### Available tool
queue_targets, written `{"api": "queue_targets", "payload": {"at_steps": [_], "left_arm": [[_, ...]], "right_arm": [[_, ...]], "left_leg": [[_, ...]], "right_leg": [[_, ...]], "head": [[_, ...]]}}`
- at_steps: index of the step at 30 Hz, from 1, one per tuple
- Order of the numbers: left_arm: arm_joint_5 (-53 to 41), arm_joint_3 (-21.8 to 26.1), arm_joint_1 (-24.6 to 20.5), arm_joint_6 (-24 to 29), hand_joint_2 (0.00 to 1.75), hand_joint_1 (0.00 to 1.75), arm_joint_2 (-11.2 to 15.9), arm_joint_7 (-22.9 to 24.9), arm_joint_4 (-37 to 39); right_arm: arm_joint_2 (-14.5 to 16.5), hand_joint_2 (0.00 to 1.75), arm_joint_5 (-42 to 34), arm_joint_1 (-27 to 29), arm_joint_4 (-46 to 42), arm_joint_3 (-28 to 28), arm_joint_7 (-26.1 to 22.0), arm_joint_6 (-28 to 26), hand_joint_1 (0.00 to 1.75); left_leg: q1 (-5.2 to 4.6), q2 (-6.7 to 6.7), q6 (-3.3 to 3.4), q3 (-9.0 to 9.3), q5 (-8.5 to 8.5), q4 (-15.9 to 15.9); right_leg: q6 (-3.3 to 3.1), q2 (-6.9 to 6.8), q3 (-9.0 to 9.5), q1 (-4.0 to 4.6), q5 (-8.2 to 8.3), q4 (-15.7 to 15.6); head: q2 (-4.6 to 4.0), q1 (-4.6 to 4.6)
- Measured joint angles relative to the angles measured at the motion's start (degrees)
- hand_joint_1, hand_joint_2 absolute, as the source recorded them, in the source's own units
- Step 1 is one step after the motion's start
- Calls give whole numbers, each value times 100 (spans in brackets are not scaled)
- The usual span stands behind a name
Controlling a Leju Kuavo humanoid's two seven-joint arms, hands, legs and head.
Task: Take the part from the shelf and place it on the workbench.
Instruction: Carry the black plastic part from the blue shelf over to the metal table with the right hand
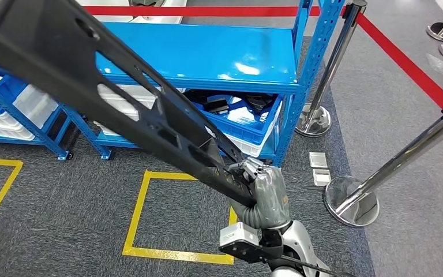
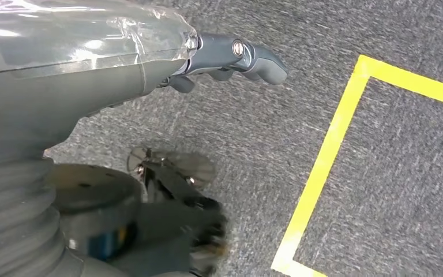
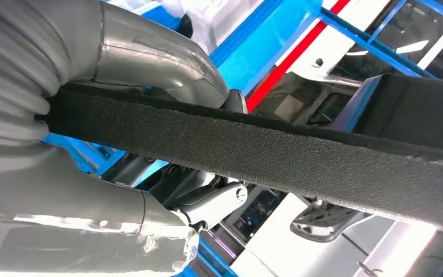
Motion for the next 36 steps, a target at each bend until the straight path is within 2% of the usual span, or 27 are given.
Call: {"api": "queue_targets", "payload": {"at_steps": [2, 4, 6, 8, 10, 11, 12, 13, 15, 16, 17, 20, 21, 22, 25, 26, 27, 28, 30, 31, 32, 33, 35, 36], "left_arm": [[-1, 0, -5, 1, 175, 0, 0, -20, 0], [-1, 0, -7, 1, 175, 0, 0, -30, 0], [-1, 0, -13, -7, 175, 0, -2, -42, 0], [-2, 0, -19, -23, 175, 0, -4, -60, 0], [-2, 0, -19, -33, 175, 0, -4, -84, 0], [-1, 0, -18, -34, 175, 0, -4, -94, 0], [-1, 0, -18, -34, 175, 0, -4, -102, 0], [0, 0, -19, -34, 175, 0, -4, -106, 0], [0, 0, -26, -34, 175, 0, -5, -111, 0], [0, 0, -35, -34, 175, 0, -6, -114, 0], [-1, 0, -43, -34, 175, 0, -7, -116, 0], [-2, 0, -52, -42, 175, 0, -5, -117, 0], [-2, 0, -51, -49, 175, 0, -4, -117, 0], [-2, 0, -52, -57, 175, 0, -3, -116, 0], [-2, 0, -59, -85, 175, 0, -2, -114, 0], [-2, 0, -59, -92, 175, 0, -2, -113, 0], [-2, 0, -58, -98, 175, 0, -2, -112, 0], [-1, 0, -58, -104, 175, 0, -2, -110, 0], [-1, 0, -64, -111, 175, 0, -2, -107, -1], [-2, 0, -71, -115, 175, 0, -3, -105, -1], [-2, 0, -77, -118, 175, 0, -3, -104, -1], [-2, 0, -81, -121, 175, 0, -3, -102, -1], [-1, 0, -80, -124, 175, 0, -4, -98, -2], [-1, 0, -80, -124, 175, 0, -5, -97, -2]], "right_arm": [[28, 175, -136, 9, 0, -49, -86, 0, 175], [49, 175, -196, 27, 0, -107, -140, 0, 175], [60, 175, -210, 59, 0, -169, -166, -1, 175], [61, 175, -186, 87, 0, -221, -159, -1, 175], [61, 175, -142, 111, 0, -259, -114, -1, 175], [61, 175, -123, 124, 1, -274, -86, 0, 175], [61, 175, -103, 133, 1, -283, -59, 0, 175], [61, 175, -75, 138, 2, -289, -32, 0, 175], [62, 175, 27, 136, 2, -295, 33, 0, 175], [64, 175, 97, 132, 2, -297, 71, 0, 175], [66, 175, 163, 133, 2, -300, 110, 0, 175], [70, 175, 297, 149, 3, -303, 213, 0, 175], [70, 175, 329, 151, 3, -303, 239, 0, 175], [71, 175, 362, 152, 4, -303, 262, 0, 175], [77, 175, 441, 157, 4, -303, 323, 0, 175], [78, 175, 460, 161, 4, -303, 342, 0, 175], [79, 175, 481, 164, 4, -303, 361, 0, 175], [79, 175, 505, 166, 4, -303, 379, 0, 175], [79, 175, 548, 166, 4, -303, 412, 0, 175], [80, 175, 566, 166, 4, -304, 424, 0, 175], [80, 175, 583, 166, 4, -304, 434, 0, 175], [81, 175, 602, 167, 4, -304, 440, 0, 175], [80, 175, 637, 168, 4, -305, 446, 0, 175], [80, 175, 648, 169, 4, -305, 447, -1, 175]], "left_leg": [[-25, -14, 44, 187, 86, -418], [-40, -17, 95, 180, 80, -488], [-9, -6, 166, 178, 86, -564], [5, 6, 222, 163, 115, -604], [-17, 14, 245, 133, 127, -598], [-28, 15, 251, 124, 131, -592], [-37, 14, 254, 118, 133, -584], [-41, 7, 254, 116, 134, -573], [-53, -14, 239, 108, 127, -540], [-61, -30, 220, 89, 128, -515], [-66, -44, 194, 64, 135, -497], [-72, -80, 107, 18, 158, -434], [-82, -84, 74, -12, 109, -307], [-87, -87, 39, -82, -4, -92], [-64, -71, -37, -471, -580, 916], [-56, -67, -45, -553, -684, 1137], [-49, -64, -42, -558, -684, 1188], [-47, -59, -32, -465, -568, 1022], [-49, 14, 11, -95, -188, 248], [-64, 68, 37, 67, -44, -125], [-79, 112, 66, 160, 25, -374], [-94, 135, 90, 180, 26, -476], [-88, 90, 149, 164, 41, -525], [-75, 67, 184, 162, 63, -549]], "right_leg": [[56, 8, -20, 5, 12, 7], [121, 12, -46, 13, 34, 9], [170, 14, -90, 16, -54, 97], [198, 18, -302, 14, -363, 565], [208, 19, -657, 15, -702, 1327], [210, 19, -770, 16, -757, 1579], [205, 19, -785, 17, -699, 1628], [192, 21, -687, 17, -536, 1440], [153, 62, -314, 23, -143, 676], [137, 89, -169, 27, -30, 344], [124, 113, -96, 33, 14, 149], [73, 106, -104, 34, 26, 66], [47, 86, -102, 22, 41, 54], [22, 62, -102, 8, 56, 39], [-10, -19, -121, 1, 73, 39], [-12, -48, -127, 6, 74, 43], [-13, -78, -131, 8, 74, 49], [-12, -105, -129, 9, 72, 53], [0, -157, -116, 11, 62, 57], [14, -179, -118, 25, 55, 67], [33, -201, -127, 37, 53, 75], [52, -225, -141, 50, 54, 81], [99, -261, -157, 57, 44, 91], [124, -228, -173, 49, -8, 139]], "head": [[0, -21], [0, -27], [0, -20], [0, 21], [0, 62], [0, 69], [0, 70], [0, 72], [0, 74], [0, 70], [0, 62], [0, 34], [0, 25], [0, -8], [0, -102], [0, -107], [0, -111], [0, -116], [0, -123], [0, -127], [0, -128], [0, -128], [0, -123], [0, -120]]}}
